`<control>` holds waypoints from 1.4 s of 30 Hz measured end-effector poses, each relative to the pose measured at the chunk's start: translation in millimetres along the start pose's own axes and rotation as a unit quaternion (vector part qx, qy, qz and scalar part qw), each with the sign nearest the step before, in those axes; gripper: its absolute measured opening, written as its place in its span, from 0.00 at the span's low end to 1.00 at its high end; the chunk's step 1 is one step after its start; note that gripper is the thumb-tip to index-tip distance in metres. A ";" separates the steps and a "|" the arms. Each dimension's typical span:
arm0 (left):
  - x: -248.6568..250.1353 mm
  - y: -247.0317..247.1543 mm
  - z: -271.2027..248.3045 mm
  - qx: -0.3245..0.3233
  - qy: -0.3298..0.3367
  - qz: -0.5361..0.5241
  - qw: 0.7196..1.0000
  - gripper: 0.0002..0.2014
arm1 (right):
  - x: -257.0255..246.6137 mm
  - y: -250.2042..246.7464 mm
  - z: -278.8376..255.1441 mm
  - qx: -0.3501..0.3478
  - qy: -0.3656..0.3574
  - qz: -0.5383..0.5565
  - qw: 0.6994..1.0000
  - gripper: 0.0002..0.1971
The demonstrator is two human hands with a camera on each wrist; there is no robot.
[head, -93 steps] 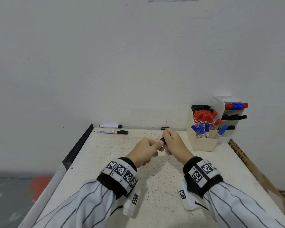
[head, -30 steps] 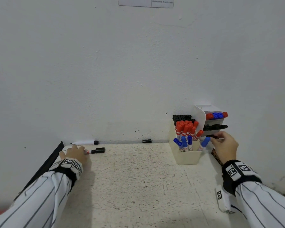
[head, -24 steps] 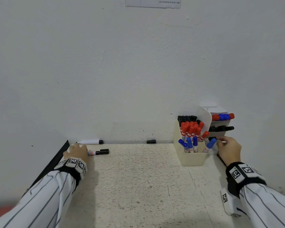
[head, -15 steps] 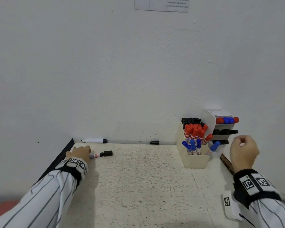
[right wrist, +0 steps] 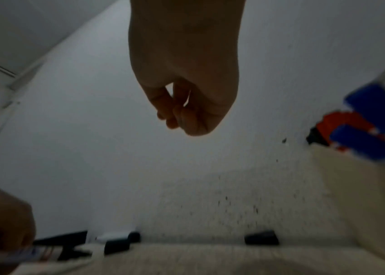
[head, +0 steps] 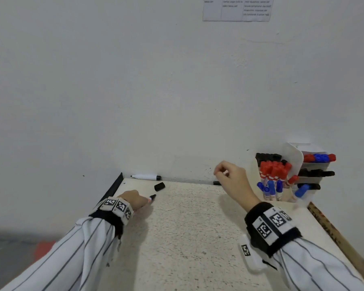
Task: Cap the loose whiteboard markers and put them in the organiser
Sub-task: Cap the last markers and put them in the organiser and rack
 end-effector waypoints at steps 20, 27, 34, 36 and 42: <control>36.5 17.5 -9.3 0.045 0.046 -0.209 0.976 0.16 | 141.0 82.5 47.9 -0.213 0.257 -0.318 0.887 0.30; 49.8 25.8 -5.9 0.041 0.058 -0.206 0.976 0.11 | 143.2 71.6 49.9 -0.190 0.316 -0.378 0.849 0.26; 54.7 32.6 -3.2 0.063 0.079 -0.194 0.976 0.04 | 128.5 71.9 53.2 -0.135 0.270 -0.230 0.925 0.06; 56.6 32.6 -3.7 0.072 0.092 -0.185 0.976 0.03 | 118.7 74.5 49.6 -0.125 0.261 -0.155 0.945 0.05; 66.2 34.1 -10.4 0.085 0.145 -0.158 0.973 0.11 | 69.6 82.3 40.9 -0.138 0.145 -0.047 0.979 0.13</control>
Point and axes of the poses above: each hand's wrist, its own z-axis towards the middle knuckle, its own y-axis out of the palm, x = y × z, the point moved 8 cm from there along z, towards the middle knuckle, and after that the axes turned 8 degrees about y, right-handed, at the moved point
